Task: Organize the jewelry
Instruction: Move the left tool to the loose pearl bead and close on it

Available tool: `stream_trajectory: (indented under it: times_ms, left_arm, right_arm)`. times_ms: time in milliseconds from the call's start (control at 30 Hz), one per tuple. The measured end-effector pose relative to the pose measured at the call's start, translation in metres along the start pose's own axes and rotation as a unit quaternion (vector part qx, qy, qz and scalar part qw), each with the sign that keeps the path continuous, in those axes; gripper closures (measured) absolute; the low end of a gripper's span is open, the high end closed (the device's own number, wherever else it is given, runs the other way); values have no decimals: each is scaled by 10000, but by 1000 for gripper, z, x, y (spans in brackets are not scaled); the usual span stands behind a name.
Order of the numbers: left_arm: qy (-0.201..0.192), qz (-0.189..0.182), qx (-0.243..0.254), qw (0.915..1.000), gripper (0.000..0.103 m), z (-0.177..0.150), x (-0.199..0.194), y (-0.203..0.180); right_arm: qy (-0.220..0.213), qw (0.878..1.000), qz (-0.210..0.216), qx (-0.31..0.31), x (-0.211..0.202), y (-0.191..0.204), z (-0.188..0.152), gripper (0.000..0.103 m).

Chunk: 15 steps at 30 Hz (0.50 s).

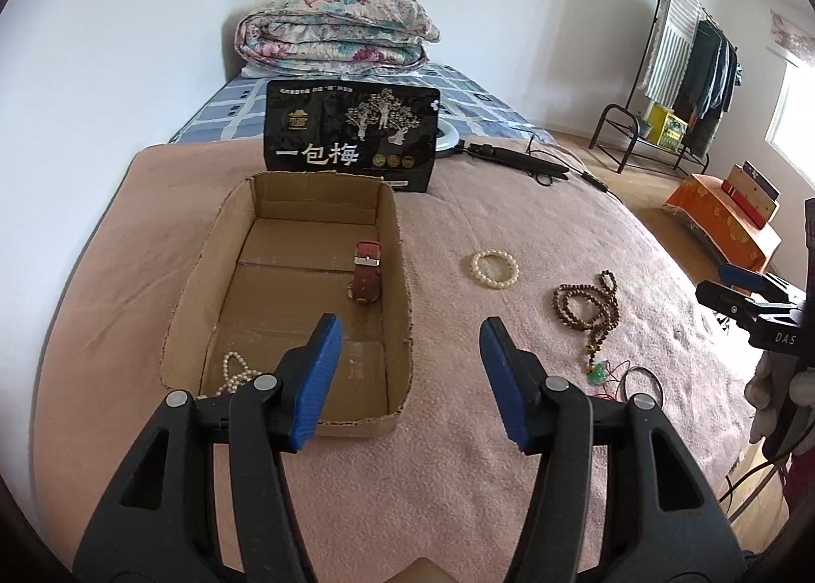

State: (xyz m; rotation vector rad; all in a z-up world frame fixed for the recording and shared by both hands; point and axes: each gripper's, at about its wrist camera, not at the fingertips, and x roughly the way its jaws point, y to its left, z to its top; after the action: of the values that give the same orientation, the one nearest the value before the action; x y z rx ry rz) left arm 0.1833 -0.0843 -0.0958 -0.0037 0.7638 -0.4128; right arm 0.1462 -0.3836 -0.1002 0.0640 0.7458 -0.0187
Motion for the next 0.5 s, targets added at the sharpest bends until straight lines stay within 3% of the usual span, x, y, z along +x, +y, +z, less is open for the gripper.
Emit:
stream_trajectory:
  times_ms: [233,500]
  left_arm:
    - [121,-239,285,9992,45,0,10,-33]
    - [262,-472,520,9972,45,-5,24,-65]
  right_arm:
    - [121,9994,-296,102,-17,-41,-26,0]
    - [295,9991,-297,73,-21,-56,-45,0]
